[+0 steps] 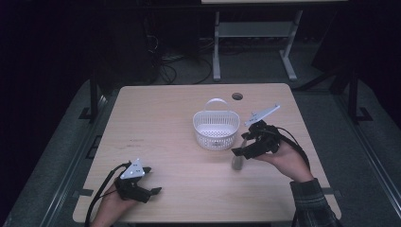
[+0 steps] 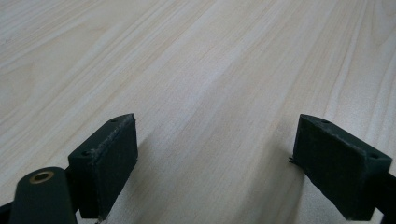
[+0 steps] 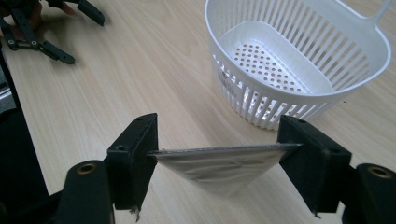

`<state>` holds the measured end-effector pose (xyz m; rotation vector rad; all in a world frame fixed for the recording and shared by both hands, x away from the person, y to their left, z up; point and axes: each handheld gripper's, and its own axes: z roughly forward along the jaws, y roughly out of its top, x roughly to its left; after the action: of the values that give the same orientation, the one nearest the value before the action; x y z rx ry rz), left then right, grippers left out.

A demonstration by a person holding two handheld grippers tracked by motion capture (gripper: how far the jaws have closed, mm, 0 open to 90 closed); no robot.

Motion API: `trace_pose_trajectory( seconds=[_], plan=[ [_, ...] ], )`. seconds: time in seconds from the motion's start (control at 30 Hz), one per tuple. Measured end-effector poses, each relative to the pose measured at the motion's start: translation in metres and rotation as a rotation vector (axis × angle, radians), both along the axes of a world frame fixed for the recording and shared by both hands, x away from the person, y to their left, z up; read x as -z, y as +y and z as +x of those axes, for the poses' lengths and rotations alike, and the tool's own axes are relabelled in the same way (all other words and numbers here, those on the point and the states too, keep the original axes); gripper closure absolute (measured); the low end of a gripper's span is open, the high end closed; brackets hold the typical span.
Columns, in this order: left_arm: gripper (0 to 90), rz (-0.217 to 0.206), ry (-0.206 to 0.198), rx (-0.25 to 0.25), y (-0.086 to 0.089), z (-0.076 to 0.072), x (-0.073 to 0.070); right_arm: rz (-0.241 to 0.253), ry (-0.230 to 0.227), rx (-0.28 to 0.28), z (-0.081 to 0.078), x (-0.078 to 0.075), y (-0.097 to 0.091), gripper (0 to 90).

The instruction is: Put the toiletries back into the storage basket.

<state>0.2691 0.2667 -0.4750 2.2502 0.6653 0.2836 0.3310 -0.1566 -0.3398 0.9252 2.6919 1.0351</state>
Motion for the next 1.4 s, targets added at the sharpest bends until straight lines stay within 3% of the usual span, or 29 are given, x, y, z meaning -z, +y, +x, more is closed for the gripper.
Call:
trace_pose_trajectory(
  seconds=[0.43, 1.4],
  plan=[
    [12.9, 0.0, -0.001, -0.001, 0.0, 0.0, 0.0, -0.002, -0.006, 0.034, 0.012, 0.0, -0.005, 30.0],
    [12.9, 0.002, 0.0, 0.001, 0.0, 0.0, 0.0, -0.005, -0.041, 0.093, 0.035, -0.023, -0.015, 30.0]
  ],
)
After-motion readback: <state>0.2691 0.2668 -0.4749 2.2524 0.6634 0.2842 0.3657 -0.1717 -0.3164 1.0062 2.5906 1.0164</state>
